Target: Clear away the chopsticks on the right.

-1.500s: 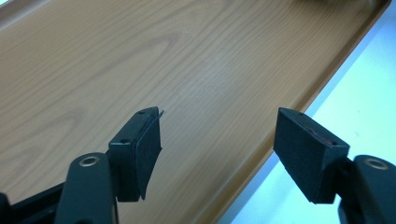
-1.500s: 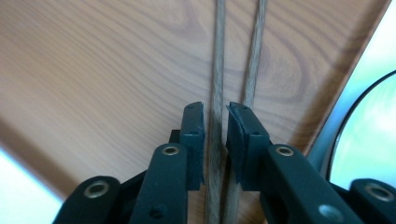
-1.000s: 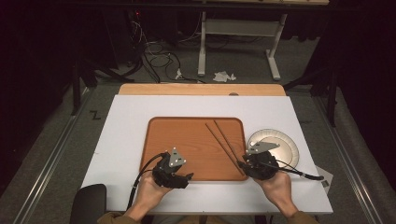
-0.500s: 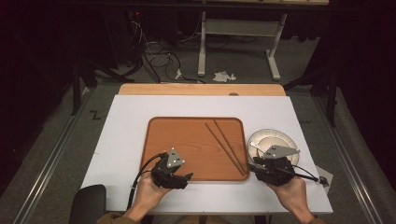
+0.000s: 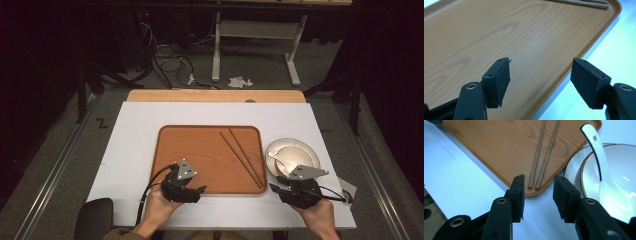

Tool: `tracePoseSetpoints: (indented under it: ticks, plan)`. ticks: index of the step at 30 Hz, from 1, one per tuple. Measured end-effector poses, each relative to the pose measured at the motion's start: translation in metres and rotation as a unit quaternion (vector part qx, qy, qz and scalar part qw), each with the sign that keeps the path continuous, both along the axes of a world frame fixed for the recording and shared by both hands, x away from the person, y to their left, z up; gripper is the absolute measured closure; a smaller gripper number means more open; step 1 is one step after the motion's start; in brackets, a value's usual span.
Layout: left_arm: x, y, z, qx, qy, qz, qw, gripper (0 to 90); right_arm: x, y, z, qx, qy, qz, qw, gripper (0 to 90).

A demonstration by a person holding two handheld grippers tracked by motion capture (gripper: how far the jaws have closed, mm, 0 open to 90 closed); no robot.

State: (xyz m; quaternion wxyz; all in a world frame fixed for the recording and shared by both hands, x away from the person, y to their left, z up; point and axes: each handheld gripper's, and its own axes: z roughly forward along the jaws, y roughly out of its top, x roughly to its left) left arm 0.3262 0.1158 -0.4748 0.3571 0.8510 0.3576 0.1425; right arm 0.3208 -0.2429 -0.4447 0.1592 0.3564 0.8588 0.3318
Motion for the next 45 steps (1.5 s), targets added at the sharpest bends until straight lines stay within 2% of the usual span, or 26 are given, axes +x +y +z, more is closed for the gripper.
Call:
tracePoseSetpoints:
  ticks: [3,5,13,19,22,26,35,39,45]
  plan:
    - [-0.001,0.000,0.000,-0.002,0.000,0.000,1.0000,31.7,0.000,-0.002,-0.005,0.003,0.006,-0.003,1.0000,61.5]
    - [-0.001,0.000,0.000,-0.001,0.000,-0.001,1.0000,31.7,0.000,-0.001,-0.009,-0.009,0.001,-0.001,1.0000,61.2]
    - [-0.001,0.001,-0.001,0.001,0.001,0.000,1.0000,31.7,-0.001,0.004,-0.019,-0.029,0.001,0.012,0.9995,60.6]
    - [0.000,0.000,-0.002,0.003,0.003,0.001,1.0000,31.7,0.002,-0.003,-0.025,-0.014,0.020,0.000,0.9997,60.6]
    - [0.000,-0.001,-0.003,0.006,0.004,0.000,1.0000,31.7,0.002,-0.003,-0.027,-0.011,0.019,0.004,0.9997,60.3]
    - [0.000,-0.001,-0.005,0.007,0.006,0.002,1.0000,31.7,0.003,0.001,-0.032,-0.020,0.023,0.016,0.9994,59.7]
    - [0.002,-0.003,-0.008,0.017,0.011,-0.001,0.9998,31.7,0.006,0.003,-0.041,-0.037,0.039,0.018,0.9984,57.4]
    - [0.003,-0.004,-0.009,0.019,0.013,-0.001,0.9997,31.6,0.009,0.000,-0.044,-0.027,0.051,0.009,0.9983,55.9]
    - [0.003,-0.004,-0.009,0.018,0.013,-0.002,0.9997,31.6,0.009,0.000,-0.044,-0.022,0.052,0.010,0.9984,55.2]
